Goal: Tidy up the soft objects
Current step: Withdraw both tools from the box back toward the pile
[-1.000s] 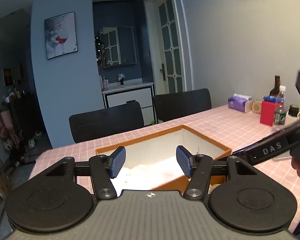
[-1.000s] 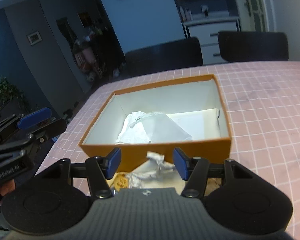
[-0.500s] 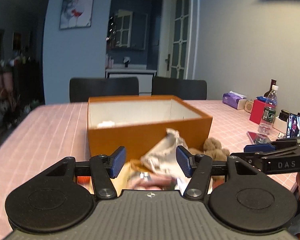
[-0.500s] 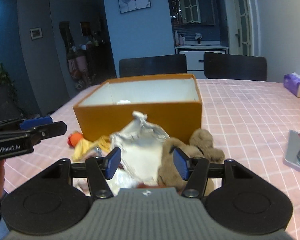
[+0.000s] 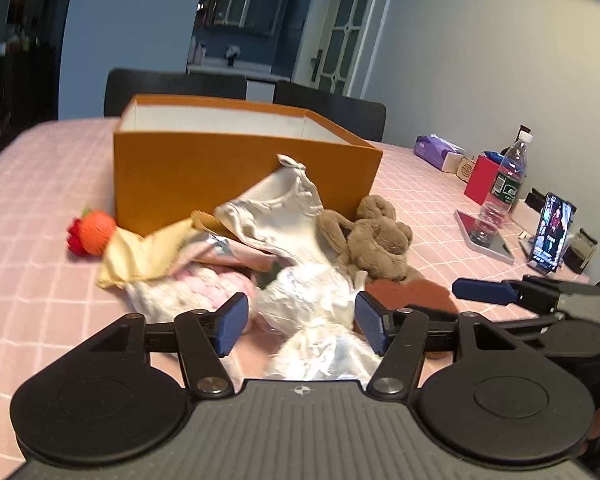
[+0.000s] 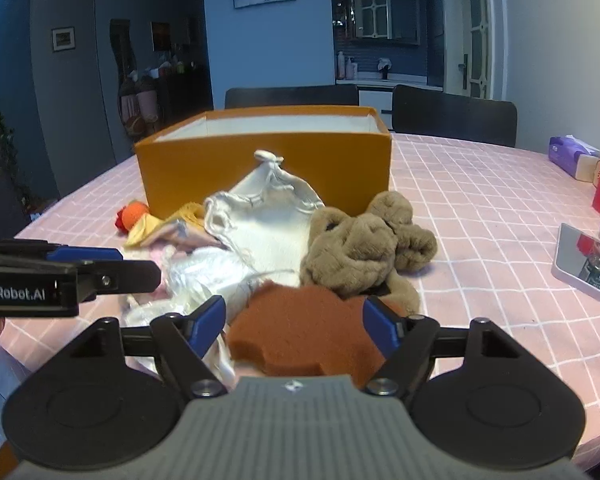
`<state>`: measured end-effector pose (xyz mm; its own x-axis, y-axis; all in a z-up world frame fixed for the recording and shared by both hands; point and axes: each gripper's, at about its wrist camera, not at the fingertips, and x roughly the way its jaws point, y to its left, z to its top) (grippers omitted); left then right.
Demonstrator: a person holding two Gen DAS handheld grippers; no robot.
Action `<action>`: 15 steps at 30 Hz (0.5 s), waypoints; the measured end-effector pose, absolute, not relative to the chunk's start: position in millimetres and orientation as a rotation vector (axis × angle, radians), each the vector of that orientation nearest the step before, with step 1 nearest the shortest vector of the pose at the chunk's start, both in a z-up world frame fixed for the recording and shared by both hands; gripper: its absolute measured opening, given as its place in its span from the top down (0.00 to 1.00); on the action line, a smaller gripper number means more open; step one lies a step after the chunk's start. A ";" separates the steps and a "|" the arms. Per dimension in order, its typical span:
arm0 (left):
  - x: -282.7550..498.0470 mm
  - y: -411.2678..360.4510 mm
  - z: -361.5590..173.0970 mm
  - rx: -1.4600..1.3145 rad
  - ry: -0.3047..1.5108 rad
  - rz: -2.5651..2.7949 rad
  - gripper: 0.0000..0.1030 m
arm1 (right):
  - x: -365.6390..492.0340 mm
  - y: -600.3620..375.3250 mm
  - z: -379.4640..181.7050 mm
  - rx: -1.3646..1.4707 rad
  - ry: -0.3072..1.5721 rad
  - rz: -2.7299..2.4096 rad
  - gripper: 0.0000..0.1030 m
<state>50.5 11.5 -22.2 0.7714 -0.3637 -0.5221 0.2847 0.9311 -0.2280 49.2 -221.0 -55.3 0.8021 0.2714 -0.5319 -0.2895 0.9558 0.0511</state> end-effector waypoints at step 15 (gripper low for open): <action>86.2 -27.4 -48.2 -0.141 0.809 -0.314 0.23 | 55.7 -234.1 -79.6 0.001 0.669 0.287 0.04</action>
<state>86.2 -27.4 -48.2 0.6469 -0.3291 -0.6879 0.2218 0.9443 -0.2431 55.7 -234.1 -79.6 0.7467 0.2629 -0.6110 -0.2625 0.9605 0.0924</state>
